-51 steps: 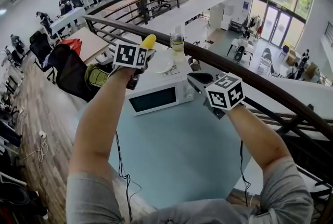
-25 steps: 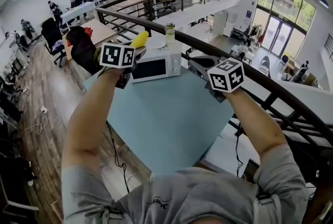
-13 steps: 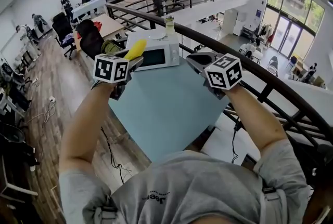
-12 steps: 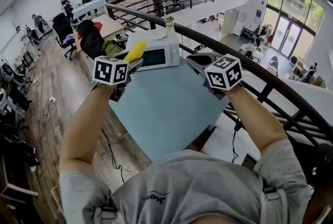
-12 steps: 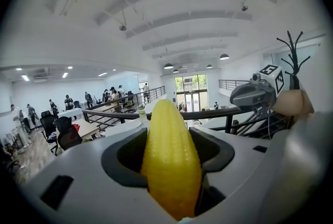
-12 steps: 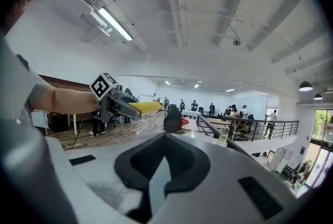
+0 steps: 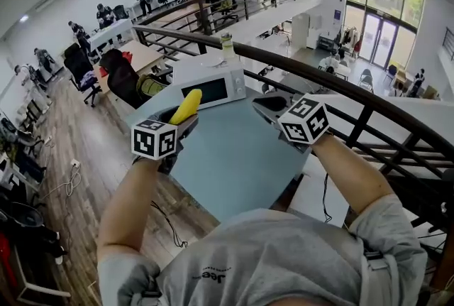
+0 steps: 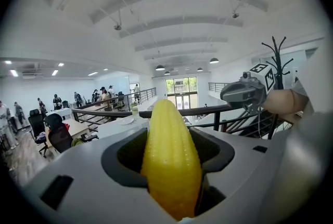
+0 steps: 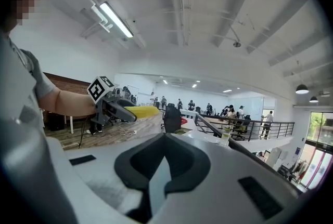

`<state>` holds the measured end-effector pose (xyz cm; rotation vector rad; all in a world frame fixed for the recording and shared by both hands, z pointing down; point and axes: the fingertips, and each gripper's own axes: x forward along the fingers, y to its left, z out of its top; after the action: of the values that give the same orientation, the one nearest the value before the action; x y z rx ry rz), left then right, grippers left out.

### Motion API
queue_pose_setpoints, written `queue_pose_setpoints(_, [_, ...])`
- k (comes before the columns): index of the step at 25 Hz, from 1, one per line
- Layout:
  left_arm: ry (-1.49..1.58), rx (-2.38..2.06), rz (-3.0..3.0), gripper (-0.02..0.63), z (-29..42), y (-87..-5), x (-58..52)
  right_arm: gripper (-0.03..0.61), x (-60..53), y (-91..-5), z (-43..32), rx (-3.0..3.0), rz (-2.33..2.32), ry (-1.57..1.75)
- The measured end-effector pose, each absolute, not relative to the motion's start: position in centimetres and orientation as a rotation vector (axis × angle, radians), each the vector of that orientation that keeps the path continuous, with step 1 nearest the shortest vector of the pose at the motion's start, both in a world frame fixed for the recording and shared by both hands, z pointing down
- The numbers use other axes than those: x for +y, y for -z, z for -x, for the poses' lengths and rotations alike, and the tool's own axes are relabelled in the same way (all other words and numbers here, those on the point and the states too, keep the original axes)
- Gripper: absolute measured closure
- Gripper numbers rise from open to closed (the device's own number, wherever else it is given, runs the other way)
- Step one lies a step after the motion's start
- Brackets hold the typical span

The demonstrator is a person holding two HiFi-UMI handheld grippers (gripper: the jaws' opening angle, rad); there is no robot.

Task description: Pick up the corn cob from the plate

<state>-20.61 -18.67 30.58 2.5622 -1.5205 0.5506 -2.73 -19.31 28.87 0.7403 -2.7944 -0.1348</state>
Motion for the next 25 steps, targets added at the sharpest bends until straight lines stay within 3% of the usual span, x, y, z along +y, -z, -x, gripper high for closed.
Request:
queue_pose_setpoints(13, [-0.605,-1.324,-2.674,0.348,28.7,-36.6,-12.9,0.563,-15.0,-33.6,12.9,-2.795,-0.807,-0.022])
queue_pose_setpoints(25, [-0.461,-1.300,-2.503,0.348,27.3,-45.0,-8.1,0.563,-11.6,-42.1,9.4,-2.743,-0.765,-0.280])
